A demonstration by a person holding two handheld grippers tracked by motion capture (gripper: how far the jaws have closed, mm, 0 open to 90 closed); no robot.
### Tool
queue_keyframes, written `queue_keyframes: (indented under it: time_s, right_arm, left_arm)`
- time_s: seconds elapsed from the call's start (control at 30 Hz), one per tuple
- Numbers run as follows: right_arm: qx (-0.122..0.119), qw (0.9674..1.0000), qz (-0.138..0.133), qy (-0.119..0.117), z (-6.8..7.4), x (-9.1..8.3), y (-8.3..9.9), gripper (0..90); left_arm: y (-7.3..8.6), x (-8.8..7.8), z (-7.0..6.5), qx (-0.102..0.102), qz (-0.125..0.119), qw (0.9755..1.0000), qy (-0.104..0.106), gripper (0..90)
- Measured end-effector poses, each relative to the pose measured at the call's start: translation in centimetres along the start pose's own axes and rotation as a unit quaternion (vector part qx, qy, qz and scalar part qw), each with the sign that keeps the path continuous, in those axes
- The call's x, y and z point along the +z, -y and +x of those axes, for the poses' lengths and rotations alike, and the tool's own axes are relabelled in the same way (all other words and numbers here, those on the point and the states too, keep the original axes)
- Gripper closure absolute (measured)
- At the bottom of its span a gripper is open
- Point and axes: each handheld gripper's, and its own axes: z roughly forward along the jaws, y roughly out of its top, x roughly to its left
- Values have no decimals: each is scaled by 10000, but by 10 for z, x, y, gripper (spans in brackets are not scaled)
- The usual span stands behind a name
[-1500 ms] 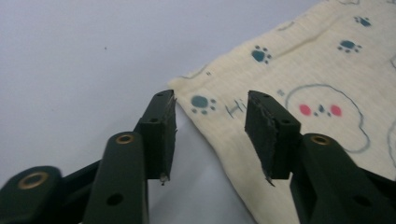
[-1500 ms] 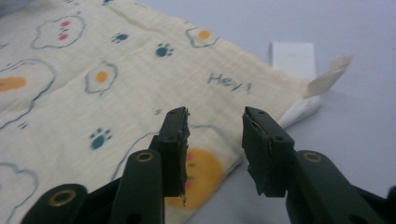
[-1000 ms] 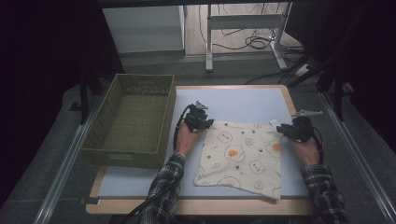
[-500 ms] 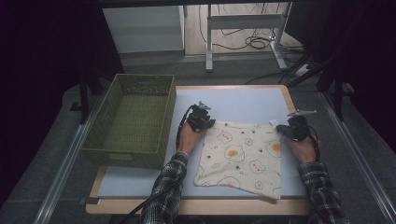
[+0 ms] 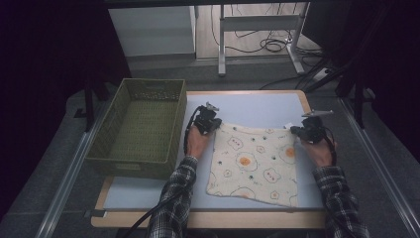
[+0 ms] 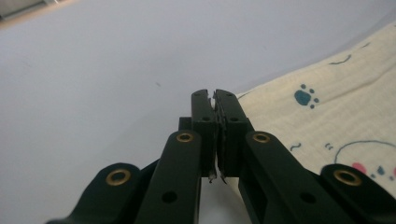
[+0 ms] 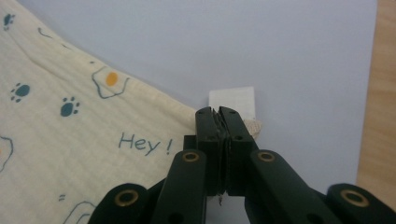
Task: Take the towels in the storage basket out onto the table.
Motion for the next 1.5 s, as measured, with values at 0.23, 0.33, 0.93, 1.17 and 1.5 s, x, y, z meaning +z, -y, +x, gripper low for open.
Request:
queue_keyframes:
  time_s: [0.23, 0.33, 0.93, 1.17, 1.5]
  right_arm:
    - [21, 9996, -194, -209, 2, -7, -10, 878]
    - [52, 9995, -202, -254, 4, -12, -8, 877]
    - [-178, 9976, -248, -616, 27, -58, 35, 874]
    - [-266, 9963, -378, -728, 41, -81, 63, 874]
    - [-348, 9941, -435, -933, 58, -106, 89, 874]
  left_arm:
    - [-2, -13, -4, 86, -191, 9998, 27, 872]
    - [1, -18, -10, 127, -258, 9996, 28, 871]
    - [36, -62, -47, 444, -471, 9977, 190, 866]
    - [58, -78, -65, 583, -537, 9960, 418, 865]
    - [90, -98, -84, 705, -751, 9931, 567, 865]
